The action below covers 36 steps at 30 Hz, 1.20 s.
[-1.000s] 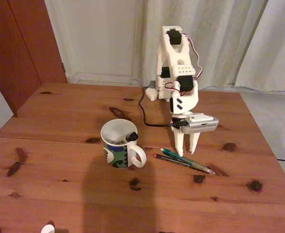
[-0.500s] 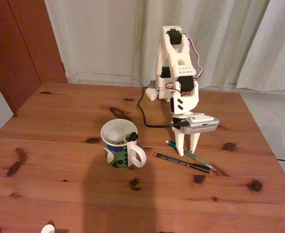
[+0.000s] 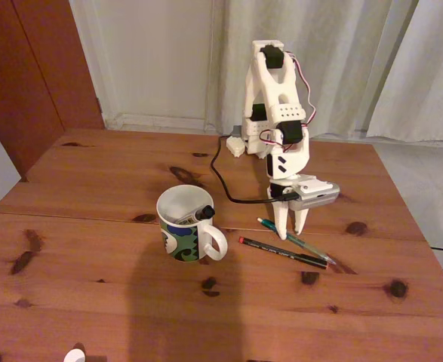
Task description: Clean up the desk and place the pens and markers into the cup
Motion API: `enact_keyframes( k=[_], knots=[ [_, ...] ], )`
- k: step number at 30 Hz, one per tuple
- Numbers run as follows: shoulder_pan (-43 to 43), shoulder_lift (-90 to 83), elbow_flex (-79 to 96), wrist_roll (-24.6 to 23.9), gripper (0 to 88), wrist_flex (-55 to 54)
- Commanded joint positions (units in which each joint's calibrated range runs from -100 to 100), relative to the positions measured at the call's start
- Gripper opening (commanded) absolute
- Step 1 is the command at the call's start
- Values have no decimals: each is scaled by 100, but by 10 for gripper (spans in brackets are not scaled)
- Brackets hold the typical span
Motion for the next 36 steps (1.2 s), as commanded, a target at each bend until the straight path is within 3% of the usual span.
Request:
enact_keyframes(
  k=[1, 9, 14, 21, 36],
  knots=[
    [-37, -368, 130, 42, 144, -105],
    [-20, -343, 193, 42, 135, -105],
    [-12, -335, 193, 42, 0, -105],
    [100, -384, 40, 47, 8, -113],
    [1274, -1543, -943, 52, 8, -113]
  ],
)
